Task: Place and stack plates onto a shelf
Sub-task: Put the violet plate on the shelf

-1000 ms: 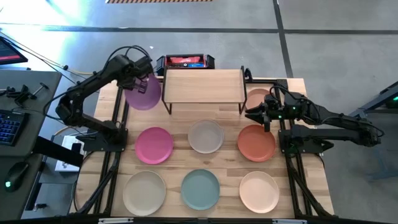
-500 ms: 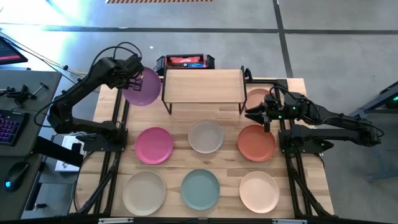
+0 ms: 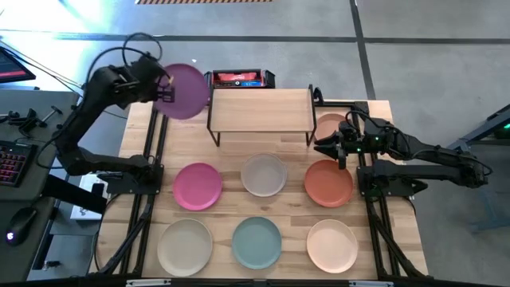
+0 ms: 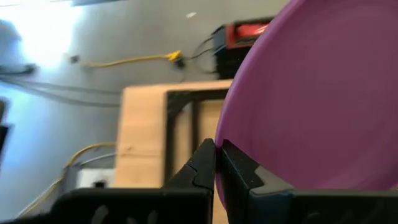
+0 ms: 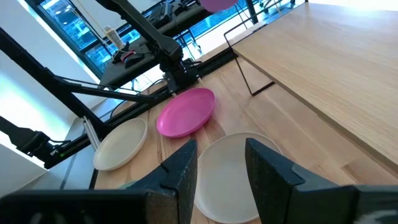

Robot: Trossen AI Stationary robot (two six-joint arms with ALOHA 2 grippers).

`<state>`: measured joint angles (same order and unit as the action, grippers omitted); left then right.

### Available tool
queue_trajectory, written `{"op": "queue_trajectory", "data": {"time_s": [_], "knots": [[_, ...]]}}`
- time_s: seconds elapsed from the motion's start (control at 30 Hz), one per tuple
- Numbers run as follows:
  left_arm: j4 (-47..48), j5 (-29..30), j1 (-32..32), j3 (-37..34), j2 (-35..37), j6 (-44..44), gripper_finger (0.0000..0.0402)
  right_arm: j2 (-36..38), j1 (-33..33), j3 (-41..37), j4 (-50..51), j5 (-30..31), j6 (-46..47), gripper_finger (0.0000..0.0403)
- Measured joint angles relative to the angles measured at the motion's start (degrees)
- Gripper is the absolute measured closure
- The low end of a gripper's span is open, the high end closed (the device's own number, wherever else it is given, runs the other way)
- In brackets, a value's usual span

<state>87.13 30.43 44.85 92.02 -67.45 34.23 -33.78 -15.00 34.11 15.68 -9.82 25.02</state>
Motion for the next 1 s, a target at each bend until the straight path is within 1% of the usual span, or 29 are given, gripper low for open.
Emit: {"op": "queue_trajectory", "data": {"time_s": [0.1,0.2,0.43,0.6,0.8,1.0], "knots": [[-3.5,-3.1,-0.9,2.6,0.0,-1.9,0.0401,0.0,0.0,0.0,0.0,0.0,0.0,0.0284],[-7.3,-4.9,-1.9,3.9,0.0,-3.5,0.0401,0.0,0.0,0.0,0.0,0.0,0.0,0.0284],[-16.0,-6.2,-3.5,4.1,-1.5,-4.7,0.0401,0.0,0.0,0.0,0.0,0.3,0.8,0.0284],[-20.4,-8.2,-4.5,4.1,-4.8,-6.8,0.0401,0.0,0.0,0.0,0.0,0.6,4.5,0.0284],[-23.1,-12.3,-5.3,4.1,-10.0,-8.6,0.0401,0.0,0.0,0.0,0.0,1.3,8.1,0.0284],[-26.0,-15.8,-6.0,4.1,-14.8,-9.0,0.0401,0.0,0.0,0.0,0.0,1.5,8.6,0.0284]]}}
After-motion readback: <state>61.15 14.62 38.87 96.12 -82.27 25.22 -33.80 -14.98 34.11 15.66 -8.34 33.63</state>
